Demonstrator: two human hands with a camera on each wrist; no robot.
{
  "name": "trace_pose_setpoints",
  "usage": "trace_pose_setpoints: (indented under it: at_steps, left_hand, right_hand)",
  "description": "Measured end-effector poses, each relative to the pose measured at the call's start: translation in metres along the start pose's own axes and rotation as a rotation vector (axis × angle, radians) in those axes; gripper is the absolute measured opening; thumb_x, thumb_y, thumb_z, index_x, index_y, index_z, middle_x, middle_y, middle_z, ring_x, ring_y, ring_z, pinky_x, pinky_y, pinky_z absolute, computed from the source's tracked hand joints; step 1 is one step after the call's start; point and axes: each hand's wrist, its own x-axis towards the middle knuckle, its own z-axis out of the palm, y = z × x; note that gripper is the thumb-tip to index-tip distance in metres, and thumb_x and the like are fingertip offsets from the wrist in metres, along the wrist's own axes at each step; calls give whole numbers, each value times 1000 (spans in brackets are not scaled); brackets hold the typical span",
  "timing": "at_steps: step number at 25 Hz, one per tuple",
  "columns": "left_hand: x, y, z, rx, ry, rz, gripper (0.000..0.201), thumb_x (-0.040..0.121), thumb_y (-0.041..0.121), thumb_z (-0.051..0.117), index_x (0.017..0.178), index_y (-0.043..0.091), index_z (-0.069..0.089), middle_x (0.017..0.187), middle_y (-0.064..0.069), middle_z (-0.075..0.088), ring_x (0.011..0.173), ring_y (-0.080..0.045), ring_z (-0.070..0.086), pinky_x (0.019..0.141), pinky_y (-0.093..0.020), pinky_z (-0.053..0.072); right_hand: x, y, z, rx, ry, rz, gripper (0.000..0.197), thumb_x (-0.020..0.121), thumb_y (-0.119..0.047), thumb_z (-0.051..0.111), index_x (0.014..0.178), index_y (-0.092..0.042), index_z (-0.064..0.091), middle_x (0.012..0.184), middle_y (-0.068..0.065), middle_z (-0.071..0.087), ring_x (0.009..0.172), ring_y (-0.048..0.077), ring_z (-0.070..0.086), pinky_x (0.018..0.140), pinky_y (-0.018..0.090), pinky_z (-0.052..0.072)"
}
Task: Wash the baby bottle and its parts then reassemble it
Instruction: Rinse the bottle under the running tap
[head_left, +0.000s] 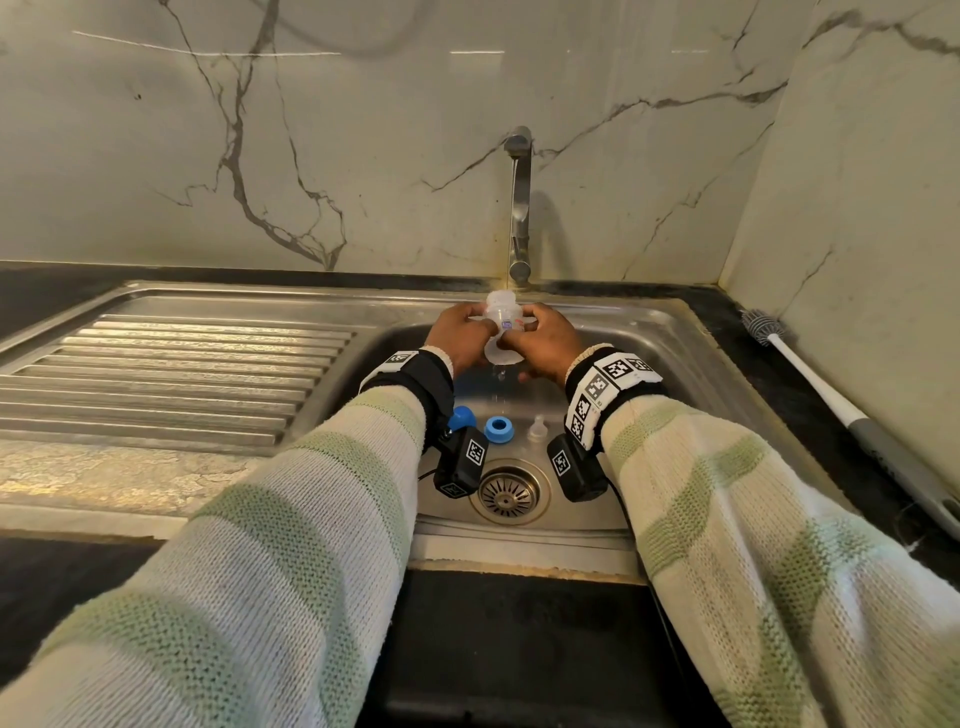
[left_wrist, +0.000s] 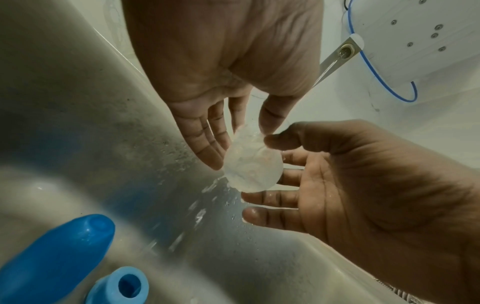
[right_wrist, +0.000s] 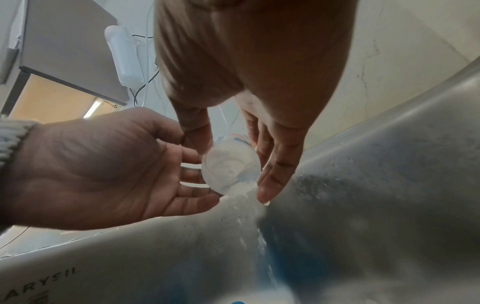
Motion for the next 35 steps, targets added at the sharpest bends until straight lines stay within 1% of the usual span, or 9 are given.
trace_pose_setpoints:
  at_steps: [3,6,10,15,18,22,27,31,35]
  left_hand:
    - [1,-3,1,1,-3,-36,33,93,23,60,125,15,58,115,-14,68,99,-28,68,88,-46,58]
    - [3,-5,1,35,12,-2,40,94,24,61,132,12,55,116,-12,66,100,-27,68,88,-45,58]
    - [7,-5,0,-86,37,-13,27,96,13,56,123,13,54,120,-17,64,104,-31,66,87,-50,58]
    - [7,-3,4,-154,17,-34,39,98,4,49,137,4,49,122,-20,61,108,-34,64,92,-48,56]
    - [7,-3,4,-123,22,-4,41,99,10,52,139,5,48,125,-20,61,108,-32,65,91,-47,57]
    - [7,-4,4,-105,15,25,38,99,7,53,137,5,47,115,-16,64,100,-28,67,87,-41,58]
    - [9,-10,3,-32,-8,-15,18,93,15,62,111,14,59,113,-14,68,101,-27,68,94,-45,55]
    - [11,-17,2,51,-24,0,34,90,21,68,121,14,55,117,-11,67,102,-24,68,91,-44,57]
    - [16,-16,2,21,-14,-21,40,88,21,66,126,13,56,116,-13,67,100,-27,69,89,-48,57]
  right_hand:
    - [-2,0,3,-29,7,-48,63,79,-26,78,135,-20,49,120,4,61,102,23,62,77,43,60]
    - [-1,1,4,-43,7,-82,67,76,-24,80,135,-19,49,121,4,61,103,22,61,88,45,56]
    - [0,-1,2,21,50,-95,60,80,-16,75,135,-20,50,115,4,62,100,21,63,85,43,58]
    - [6,-1,3,14,120,-102,50,88,-24,69,135,-16,54,125,8,61,104,25,64,83,46,59]
    - [8,0,4,6,112,-104,45,95,-26,61,137,-14,53,128,11,61,102,27,66,80,47,59]
    - [5,0,2,2,110,-93,52,93,-25,65,141,-14,48,132,8,58,103,26,64,73,48,61]
    - [2,4,1,-78,19,-95,66,77,-19,80,135,-13,49,123,6,62,107,22,61,95,41,52]
    - [-5,2,-2,-66,-97,-64,70,77,-13,80,137,-14,44,120,5,60,102,18,58,92,37,52]
    - [-4,2,-3,-47,-45,-95,74,78,-13,79,142,-15,42,128,5,57,106,18,56,95,41,52]
